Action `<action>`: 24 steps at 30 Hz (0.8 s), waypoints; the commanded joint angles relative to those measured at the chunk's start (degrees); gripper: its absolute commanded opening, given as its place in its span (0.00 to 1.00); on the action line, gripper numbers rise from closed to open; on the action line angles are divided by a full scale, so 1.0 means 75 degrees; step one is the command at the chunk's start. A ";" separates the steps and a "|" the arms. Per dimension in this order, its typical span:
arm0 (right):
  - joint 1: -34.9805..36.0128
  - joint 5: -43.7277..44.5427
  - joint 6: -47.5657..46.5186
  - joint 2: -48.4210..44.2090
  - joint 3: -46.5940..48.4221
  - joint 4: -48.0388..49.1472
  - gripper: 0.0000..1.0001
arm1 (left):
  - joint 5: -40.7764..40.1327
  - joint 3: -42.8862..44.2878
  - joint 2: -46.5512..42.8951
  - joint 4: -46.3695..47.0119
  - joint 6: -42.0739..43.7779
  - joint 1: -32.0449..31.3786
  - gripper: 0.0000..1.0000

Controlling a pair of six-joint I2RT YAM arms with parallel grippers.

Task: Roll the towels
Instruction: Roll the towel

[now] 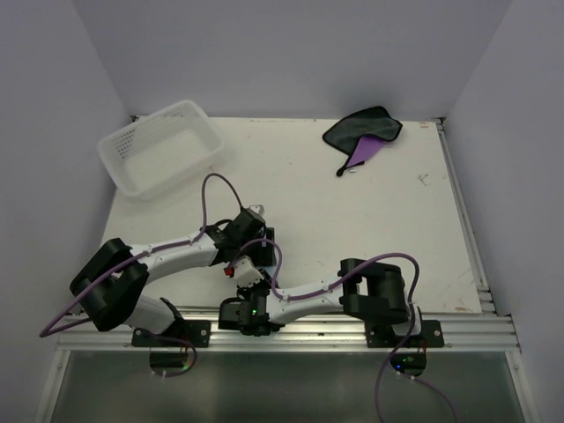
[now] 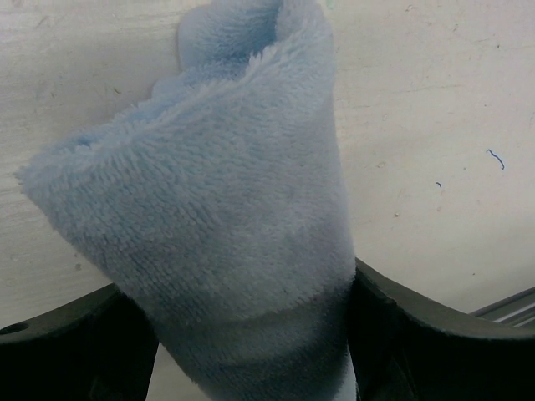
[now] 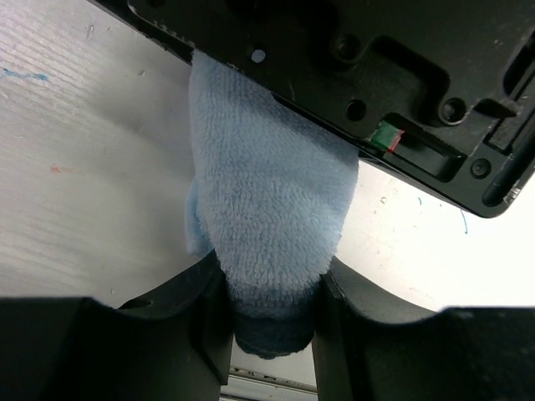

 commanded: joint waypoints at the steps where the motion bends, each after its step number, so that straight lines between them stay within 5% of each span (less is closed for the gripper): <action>1: 0.0044 -0.0393 0.0412 0.0171 0.0197 0.0238 0.39 | -0.0412 -0.0239 0.0445 0.0269 0.0317 -0.0089 0.80; 8: 0.0044 -0.0405 0.0412 0.0124 0.0174 0.0262 0.40 | -0.0283 -0.0509 0.0610 0.0574 0.0318 -0.0077 0.67; 24: 0.0125 -0.0441 0.0470 -0.0542 -0.0329 0.0611 0.61 | -0.0705 -0.0392 0.1055 0.0492 0.0763 -0.0100 0.57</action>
